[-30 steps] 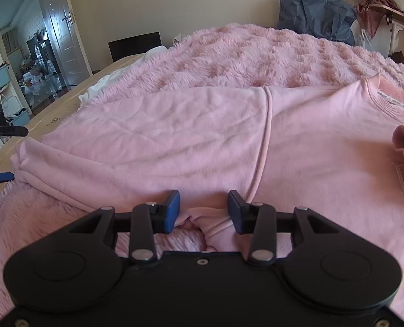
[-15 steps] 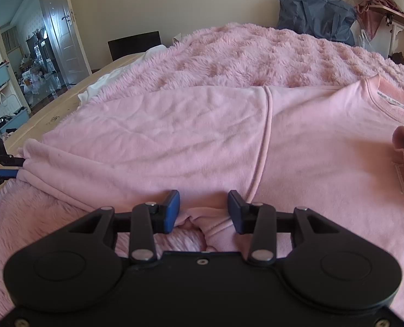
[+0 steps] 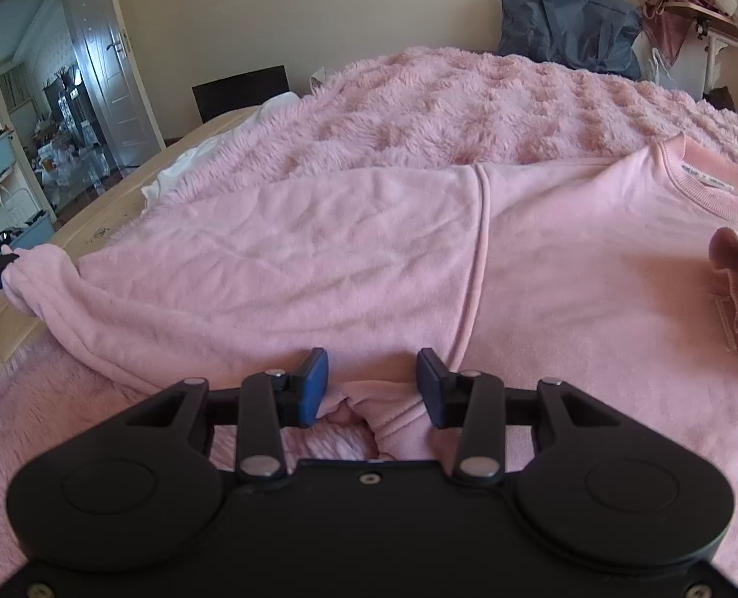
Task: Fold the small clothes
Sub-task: 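Lift the held sleeve over the body and open the left gripper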
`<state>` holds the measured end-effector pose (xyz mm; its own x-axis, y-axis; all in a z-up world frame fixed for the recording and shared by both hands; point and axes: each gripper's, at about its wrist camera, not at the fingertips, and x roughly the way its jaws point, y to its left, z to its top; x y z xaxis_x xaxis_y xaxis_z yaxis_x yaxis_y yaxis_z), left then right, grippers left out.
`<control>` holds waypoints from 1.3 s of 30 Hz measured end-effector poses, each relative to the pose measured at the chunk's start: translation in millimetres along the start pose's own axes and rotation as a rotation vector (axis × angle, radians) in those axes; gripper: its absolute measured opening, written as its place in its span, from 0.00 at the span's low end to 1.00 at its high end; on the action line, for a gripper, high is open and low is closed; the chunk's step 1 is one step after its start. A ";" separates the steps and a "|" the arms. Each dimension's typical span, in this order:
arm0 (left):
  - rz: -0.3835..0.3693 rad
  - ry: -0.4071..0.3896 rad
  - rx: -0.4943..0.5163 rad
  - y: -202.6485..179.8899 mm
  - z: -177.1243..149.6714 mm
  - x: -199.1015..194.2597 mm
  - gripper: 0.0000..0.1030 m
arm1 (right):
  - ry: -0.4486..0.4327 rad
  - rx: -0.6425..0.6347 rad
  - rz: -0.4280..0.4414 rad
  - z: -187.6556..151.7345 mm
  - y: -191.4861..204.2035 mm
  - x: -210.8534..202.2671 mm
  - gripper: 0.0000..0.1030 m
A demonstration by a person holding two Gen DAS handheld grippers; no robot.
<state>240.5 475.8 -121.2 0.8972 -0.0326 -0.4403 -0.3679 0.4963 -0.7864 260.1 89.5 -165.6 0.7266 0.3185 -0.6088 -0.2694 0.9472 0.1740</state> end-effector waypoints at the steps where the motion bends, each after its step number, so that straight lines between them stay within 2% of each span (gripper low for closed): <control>1: -0.039 -0.002 0.016 -14.5 -1.5 -4.4 0.05 | -0.008 0.010 -0.014 0.2 -1.7 -2.0 0.40; 5: -0.209 0.012 0.081 -81.4 -15.6 -13.6 0.05 | 0.043 0.008 -0.002 -3.2 -8.3 3.0 0.44; 7: -0.280 0.031 0.129 -117.8 -28.4 -15.9 0.05 | 0.040 -0.008 0.006 -4.1 -9.2 -1.2 0.44; 11: -0.390 0.099 0.213 -185.4 -67.2 -12.6 0.05 | 0.005 0.039 0.022 0.2 -28.1 -27.4 0.44; 15: -0.468 0.219 0.237 -240.7 -126.7 10.0 0.05 | -0.025 0.053 -0.007 0.9 -65.5 -58.0 0.44; 21: -0.541 0.353 0.248 -299.1 -229.3 47.1 0.05 | -0.026 0.115 -0.129 -6.9 -158.2 -99.8 0.44; 28: -0.579 0.507 0.265 -346.5 -363.4 84.5 0.05 | -0.015 0.146 -0.274 -31.5 -257.9 -148.2 0.44; 34: -0.518 0.645 0.296 -348.8 -478.6 129.2 0.05 | -0.032 0.224 -0.347 -47.5 -321.4 -175.2 0.44; 39: -0.450 0.696 0.343 -341.3 -535.9 162.4 0.05 | -0.040 0.259 -0.371 -58.8 -345.4 -188.6 0.44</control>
<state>381.0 -163.7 -156.6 0.5468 -0.7497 -0.3728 0.1762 0.5383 -0.8241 179.0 -299.9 -156.4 0.7694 -0.0483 -0.6370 0.1772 0.9741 0.1402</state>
